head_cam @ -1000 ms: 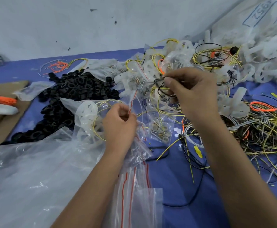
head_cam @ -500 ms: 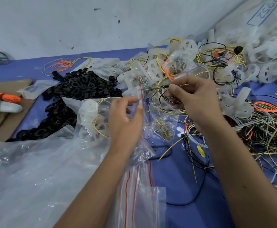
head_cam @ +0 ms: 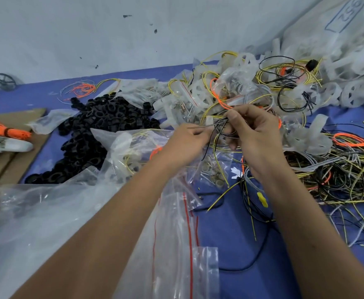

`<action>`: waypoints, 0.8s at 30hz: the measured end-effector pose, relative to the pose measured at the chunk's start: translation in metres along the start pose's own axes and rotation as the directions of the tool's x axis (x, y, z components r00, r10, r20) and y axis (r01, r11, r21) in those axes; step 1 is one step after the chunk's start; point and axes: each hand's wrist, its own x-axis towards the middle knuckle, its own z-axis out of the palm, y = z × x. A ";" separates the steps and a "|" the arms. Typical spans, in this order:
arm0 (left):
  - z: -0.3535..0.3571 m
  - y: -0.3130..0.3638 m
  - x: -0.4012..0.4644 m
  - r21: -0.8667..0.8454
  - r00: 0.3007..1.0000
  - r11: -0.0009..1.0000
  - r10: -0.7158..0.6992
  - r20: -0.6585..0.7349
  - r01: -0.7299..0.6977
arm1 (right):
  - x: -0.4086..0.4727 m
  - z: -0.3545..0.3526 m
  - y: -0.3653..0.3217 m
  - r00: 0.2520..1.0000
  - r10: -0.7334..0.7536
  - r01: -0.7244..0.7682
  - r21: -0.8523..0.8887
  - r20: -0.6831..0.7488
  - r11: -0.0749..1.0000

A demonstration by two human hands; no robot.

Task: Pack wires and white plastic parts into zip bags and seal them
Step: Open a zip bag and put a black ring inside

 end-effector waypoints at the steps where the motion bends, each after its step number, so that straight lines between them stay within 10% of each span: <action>1: 0.003 0.005 0.004 -0.063 0.997 0.998 -0.026 0.074 0.031 | 0.000 0.000 0.000 1.000 -0.003 0.003 0.012 -0.008 1.000; 11: 0.003 -0.008 0.025 -0.403 0.985 0.901 -0.170 0.012 0.160 | 0.001 -0.025 0.008 0.864 -0.277 0.061 -0.459 -0.421 0.886; 17: 0.000 -0.048 -0.010 0.418 0.924 0.907 0.203 -0.323 -0.053 | -0.002 -0.018 -0.002 0.770 -0.350 0.236 -0.272 -0.534 0.933; 24: -0.021 -0.073 -0.037 0.499 0.859 0.863 0.193 -0.474 0.082 | -0.012 0.006 -0.004 0.887 -0.292 0.262 -0.132 -0.358 0.956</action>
